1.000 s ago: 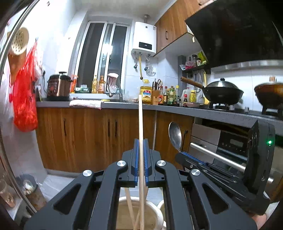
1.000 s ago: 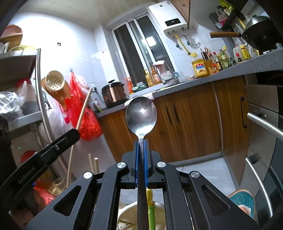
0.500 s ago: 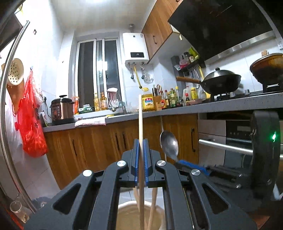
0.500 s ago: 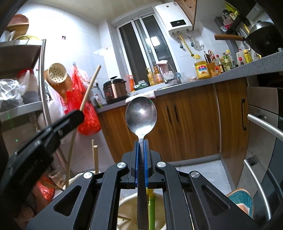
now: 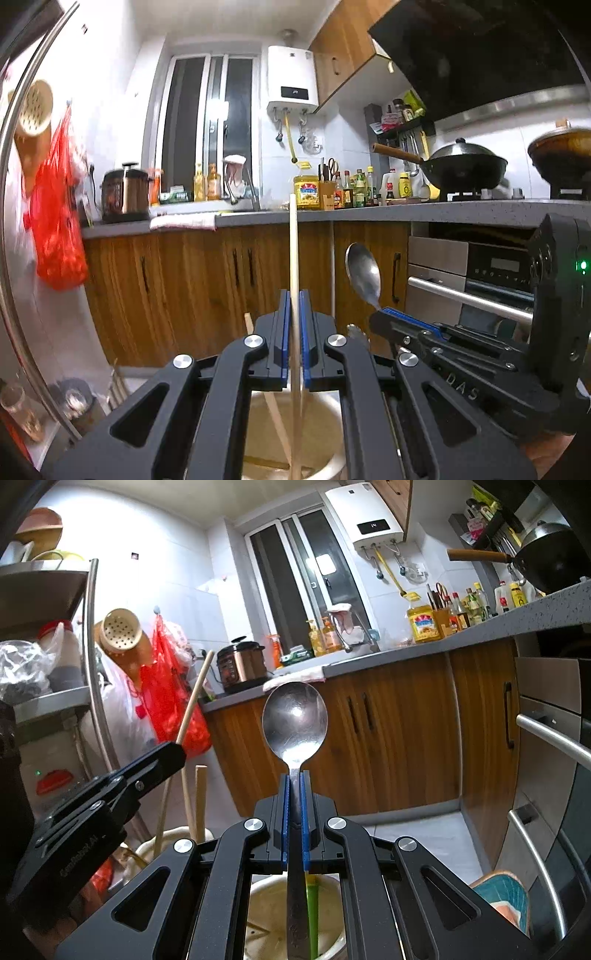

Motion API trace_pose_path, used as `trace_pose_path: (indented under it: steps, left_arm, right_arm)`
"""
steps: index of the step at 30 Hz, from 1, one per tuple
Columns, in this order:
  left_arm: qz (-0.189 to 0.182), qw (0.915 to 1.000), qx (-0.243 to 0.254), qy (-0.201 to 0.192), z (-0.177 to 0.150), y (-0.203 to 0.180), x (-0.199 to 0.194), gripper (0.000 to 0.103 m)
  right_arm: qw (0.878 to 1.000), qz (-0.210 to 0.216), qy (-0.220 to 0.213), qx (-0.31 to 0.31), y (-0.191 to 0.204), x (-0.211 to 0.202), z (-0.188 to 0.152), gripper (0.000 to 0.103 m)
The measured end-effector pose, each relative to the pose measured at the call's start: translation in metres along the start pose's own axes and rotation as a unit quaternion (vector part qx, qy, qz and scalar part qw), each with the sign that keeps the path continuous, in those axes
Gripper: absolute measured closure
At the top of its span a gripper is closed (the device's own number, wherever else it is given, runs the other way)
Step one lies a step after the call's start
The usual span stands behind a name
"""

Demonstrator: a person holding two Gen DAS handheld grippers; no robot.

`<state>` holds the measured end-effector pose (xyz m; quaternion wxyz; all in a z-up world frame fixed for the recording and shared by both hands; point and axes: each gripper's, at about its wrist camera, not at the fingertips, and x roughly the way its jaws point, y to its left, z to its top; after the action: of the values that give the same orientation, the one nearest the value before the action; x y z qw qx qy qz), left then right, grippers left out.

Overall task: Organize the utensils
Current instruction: 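Drop chopstick into tall cup with left tool while right tool drops spoon into short cup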

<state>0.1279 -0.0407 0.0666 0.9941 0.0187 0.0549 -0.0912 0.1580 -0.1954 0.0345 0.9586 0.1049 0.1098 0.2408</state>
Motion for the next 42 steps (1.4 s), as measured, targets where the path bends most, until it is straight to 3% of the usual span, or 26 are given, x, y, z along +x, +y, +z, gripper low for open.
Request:
trace_pose_path:
  steps: [10, 19, 27, 42]
  left_arm:
    - [-0.023, 0.9986, -0.035, 0.034, -0.012, 0.009, -0.012, 0.098]
    - [-0.015, 0.9918, -0.058, 0.113, -0.010, 0.009, -0.019, 0.098]
    - [-0.005, 0.9859, -0.055, 0.158, -0.015, 0.006, -0.015, 0.098]
    - [-0.006, 0.9831, -0.054, 0.175, -0.018, 0.005, -0.014, 0.095]
  right_arm:
    - [1.000, 0.007, 0.027, -0.009, -0.001, -0.013, -0.005, 0.097]
    - [0.997, 0.013, 0.073, -0.024, 0.004, -0.032, -0.013, 0.097]
    - [0.992, 0.002, 0.119, -0.030, 0.011, -0.028, -0.020, 0.097]
    - [0.989, -0.013, 0.145, -0.009, 0.009, -0.021, -0.019, 0.096]
